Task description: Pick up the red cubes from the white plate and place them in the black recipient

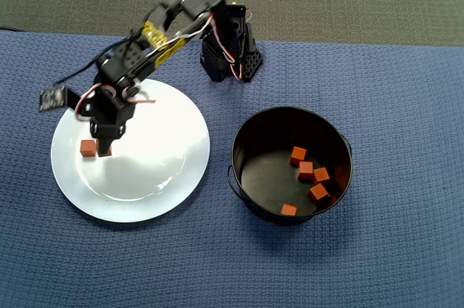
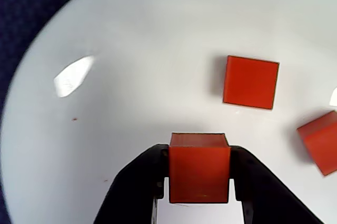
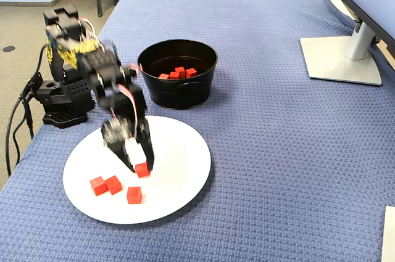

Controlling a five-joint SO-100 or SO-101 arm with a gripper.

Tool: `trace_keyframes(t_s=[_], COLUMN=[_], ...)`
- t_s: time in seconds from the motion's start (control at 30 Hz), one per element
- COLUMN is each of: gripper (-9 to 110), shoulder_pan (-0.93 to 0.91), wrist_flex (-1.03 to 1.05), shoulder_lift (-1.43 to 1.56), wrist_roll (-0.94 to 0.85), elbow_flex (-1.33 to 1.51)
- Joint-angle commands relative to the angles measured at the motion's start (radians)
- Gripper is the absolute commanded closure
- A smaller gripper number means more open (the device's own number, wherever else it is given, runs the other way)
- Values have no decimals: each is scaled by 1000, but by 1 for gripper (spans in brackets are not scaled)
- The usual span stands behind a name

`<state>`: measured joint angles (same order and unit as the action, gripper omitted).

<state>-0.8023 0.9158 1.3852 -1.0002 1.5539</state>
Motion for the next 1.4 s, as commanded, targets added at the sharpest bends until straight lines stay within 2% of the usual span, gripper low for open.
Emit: trace_keyframes(t_s=[0.0,0.23,0.43,0.6,0.67,0.8,0.9,1.07,1.37], gripper=[101,102,101,65,61,55,54,53,54], shoulder_pan=[94,436,815,1060,1106,1032,919,681,202], wrist_flex=[86,152,281,310,331,365,396,391,86], shoulder_lift=[275,598,606,555,555,569,565,571,371], wrist_roll=[219,574,782,782,726,634,561,339,9], elbow_flex=[8,114,135,183,192,141,86,72,158])
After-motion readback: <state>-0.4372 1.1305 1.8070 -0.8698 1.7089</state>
